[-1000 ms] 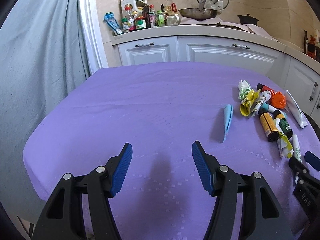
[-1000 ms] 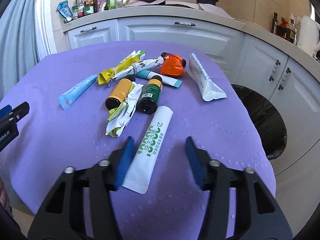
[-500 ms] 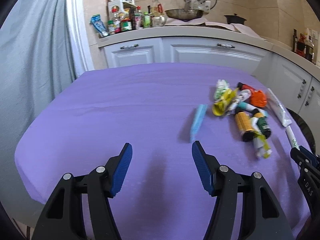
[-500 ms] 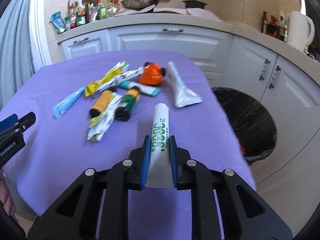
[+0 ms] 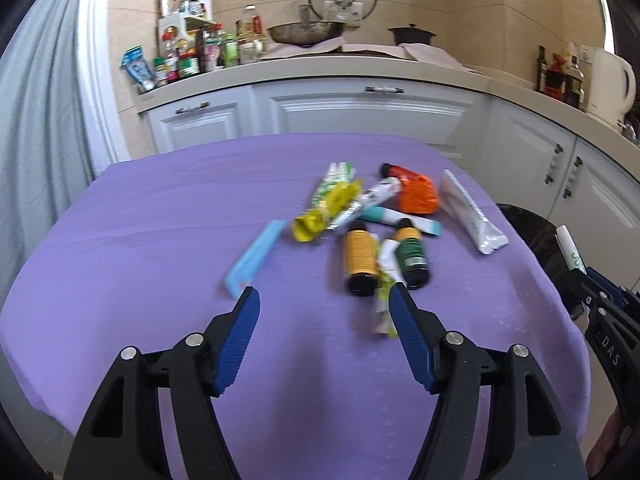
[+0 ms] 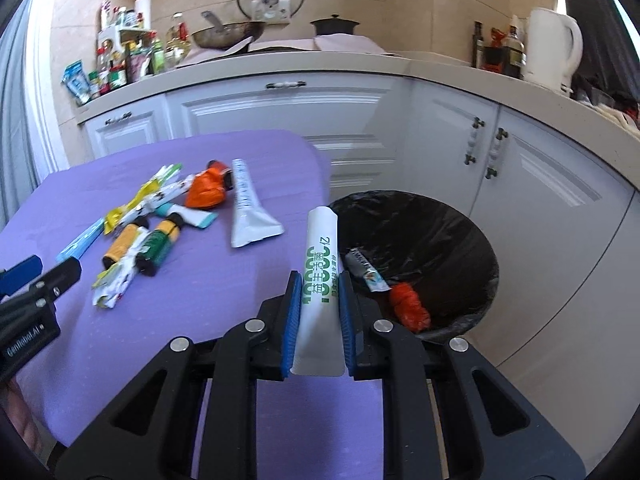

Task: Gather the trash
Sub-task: 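Grasp the yellow-green wrapper with the left gripper while the right gripper carries the tube toward the bin, then carry the wrapper and tube over the bin and open both grippers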

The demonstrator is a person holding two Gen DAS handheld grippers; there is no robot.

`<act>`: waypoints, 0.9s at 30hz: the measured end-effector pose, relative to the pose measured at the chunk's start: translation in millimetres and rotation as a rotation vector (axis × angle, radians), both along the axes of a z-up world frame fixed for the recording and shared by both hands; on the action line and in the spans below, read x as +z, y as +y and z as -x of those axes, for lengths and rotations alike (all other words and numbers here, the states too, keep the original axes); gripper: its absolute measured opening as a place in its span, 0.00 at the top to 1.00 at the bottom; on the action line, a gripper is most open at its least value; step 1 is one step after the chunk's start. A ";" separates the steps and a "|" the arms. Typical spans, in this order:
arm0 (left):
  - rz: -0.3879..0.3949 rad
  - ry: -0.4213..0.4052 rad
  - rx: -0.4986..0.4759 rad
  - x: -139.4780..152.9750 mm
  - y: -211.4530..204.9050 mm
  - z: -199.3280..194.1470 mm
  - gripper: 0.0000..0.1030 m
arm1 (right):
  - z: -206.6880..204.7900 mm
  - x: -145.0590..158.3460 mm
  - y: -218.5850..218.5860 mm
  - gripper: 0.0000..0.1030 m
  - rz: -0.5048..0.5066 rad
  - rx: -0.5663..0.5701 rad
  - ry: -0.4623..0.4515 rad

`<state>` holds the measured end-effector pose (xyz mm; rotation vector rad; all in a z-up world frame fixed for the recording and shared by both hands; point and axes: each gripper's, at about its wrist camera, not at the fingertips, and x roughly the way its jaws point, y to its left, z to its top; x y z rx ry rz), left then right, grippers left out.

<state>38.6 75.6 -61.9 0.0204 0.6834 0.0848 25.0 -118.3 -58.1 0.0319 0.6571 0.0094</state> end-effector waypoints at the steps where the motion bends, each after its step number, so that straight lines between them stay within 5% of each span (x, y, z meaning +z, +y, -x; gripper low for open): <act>1: -0.011 0.011 -0.010 -2.6 -6.1 -3.1 0.35 | -1.1 -0.8 -4.0 0.82 -0.008 -0.003 0.001; 9: -0.040 0.079 -0.009 -20.2 -20.9 -19.2 0.37 | -5.6 -8.6 -24.7 0.82 -0.050 -0.009 0.013; 16: -0.044 0.128 -0.028 -32.3 -24.7 -25.5 0.80 | -7.4 -11.8 -30.8 0.82 -0.070 -0.006 0.016; 27: -0.063 0.060 -0.066 -18.1 -33.6 -7.6 0.86 | -5.8 -8.9 -33.6 0.82 -0.061 -0.003 -0.002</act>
